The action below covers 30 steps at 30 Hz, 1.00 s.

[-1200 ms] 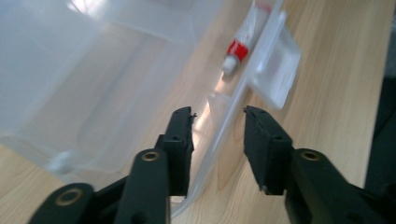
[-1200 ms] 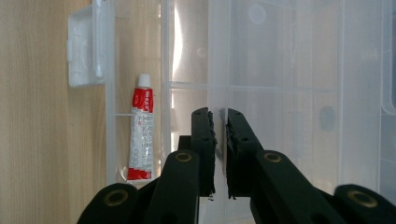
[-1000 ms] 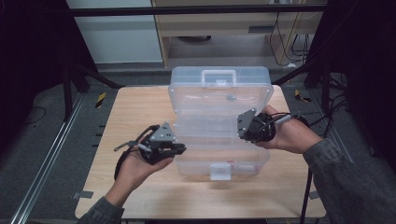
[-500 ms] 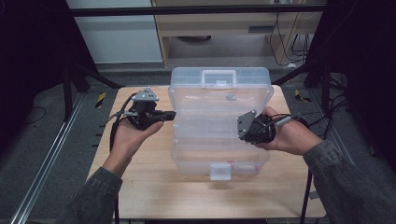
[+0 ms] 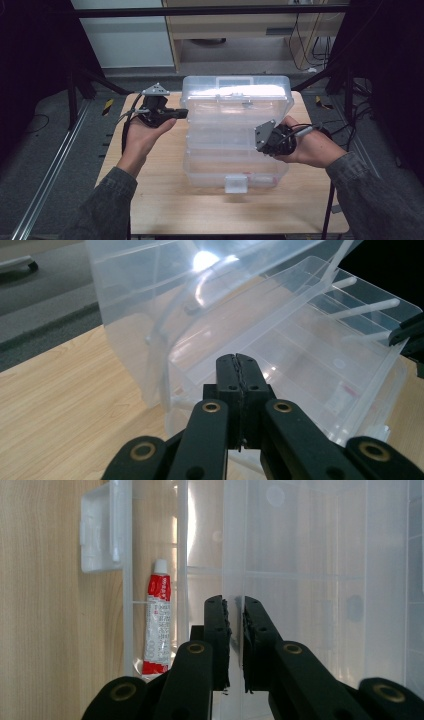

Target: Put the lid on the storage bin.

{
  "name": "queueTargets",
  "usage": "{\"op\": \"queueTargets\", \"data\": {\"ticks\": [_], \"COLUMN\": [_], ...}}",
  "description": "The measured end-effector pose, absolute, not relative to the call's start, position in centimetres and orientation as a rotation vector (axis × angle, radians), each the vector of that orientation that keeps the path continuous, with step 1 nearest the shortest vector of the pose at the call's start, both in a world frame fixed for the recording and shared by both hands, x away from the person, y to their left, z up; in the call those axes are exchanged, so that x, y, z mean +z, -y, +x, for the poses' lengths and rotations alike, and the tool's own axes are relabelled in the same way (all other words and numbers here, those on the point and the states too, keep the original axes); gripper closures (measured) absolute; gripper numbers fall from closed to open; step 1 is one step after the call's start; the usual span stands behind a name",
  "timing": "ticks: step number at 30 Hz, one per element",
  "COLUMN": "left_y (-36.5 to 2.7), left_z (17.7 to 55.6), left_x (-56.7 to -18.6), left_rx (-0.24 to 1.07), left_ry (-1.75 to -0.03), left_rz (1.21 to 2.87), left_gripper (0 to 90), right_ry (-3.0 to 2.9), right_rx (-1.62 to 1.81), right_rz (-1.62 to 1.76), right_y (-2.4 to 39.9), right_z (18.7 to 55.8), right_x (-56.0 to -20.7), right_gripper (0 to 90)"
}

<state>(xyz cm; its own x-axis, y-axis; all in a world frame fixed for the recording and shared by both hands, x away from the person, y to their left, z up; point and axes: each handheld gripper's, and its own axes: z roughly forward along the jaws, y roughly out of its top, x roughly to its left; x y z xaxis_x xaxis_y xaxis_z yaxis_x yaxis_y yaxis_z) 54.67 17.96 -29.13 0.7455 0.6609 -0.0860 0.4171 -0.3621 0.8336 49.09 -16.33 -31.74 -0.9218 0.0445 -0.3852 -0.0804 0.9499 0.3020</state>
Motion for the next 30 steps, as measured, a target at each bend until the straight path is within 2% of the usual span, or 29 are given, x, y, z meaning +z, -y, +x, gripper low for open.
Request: {"op": "queueTargets", "data": {"ticks": [21,27,30], "left_y": [-19.0,-19.0,-19.1], "left_z": [54.2,53.5,53.2], "left_x": [-30.1,-30.5,-30.7], "left_rx": [0.288,0.290,0.284], "left_ry": [-0.838,-0.826,-0.817], "left_rz": [1.994,2.007,2.014], "left_gripper": [89.9,89.9,89.9], "right_ry": [-2.711,-2.695,-2.675], "right_rx": [0.471,0.499,0.538], "right_rz": [-0.017,0.000,0.017], "right_y": [16.6,16.7,16.8], "right_z": [48.4,47.9,47.4], "right_x": [-32.5,-32.8,-32.9], "right_gripper": [81.2,73.6,64.8]}}
